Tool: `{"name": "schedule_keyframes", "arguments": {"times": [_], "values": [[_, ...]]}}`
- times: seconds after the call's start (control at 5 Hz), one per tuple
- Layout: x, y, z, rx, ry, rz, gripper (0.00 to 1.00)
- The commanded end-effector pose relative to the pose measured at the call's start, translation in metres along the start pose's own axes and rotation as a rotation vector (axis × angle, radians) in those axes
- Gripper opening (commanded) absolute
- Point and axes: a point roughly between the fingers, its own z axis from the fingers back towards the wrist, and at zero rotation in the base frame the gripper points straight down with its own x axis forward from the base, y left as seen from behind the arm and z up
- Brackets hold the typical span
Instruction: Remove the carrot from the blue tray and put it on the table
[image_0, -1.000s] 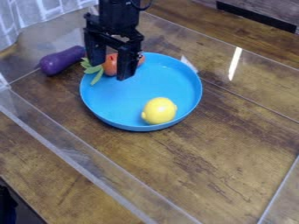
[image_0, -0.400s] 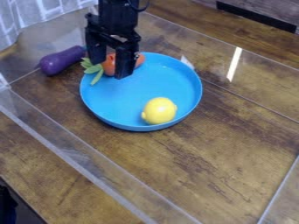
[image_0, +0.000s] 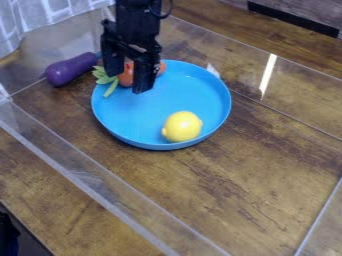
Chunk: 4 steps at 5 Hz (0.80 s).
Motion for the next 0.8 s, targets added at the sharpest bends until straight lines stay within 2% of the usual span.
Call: {"name": "schedule_keyframes", "arguments": {"times": [0.0,0.6], "values": [[0.006,0.018,0.015,0.031,-0.059,0.011,1.0],[0.018,0.019,0.002,0.038,-0.066,-0.032,1.0]]}}
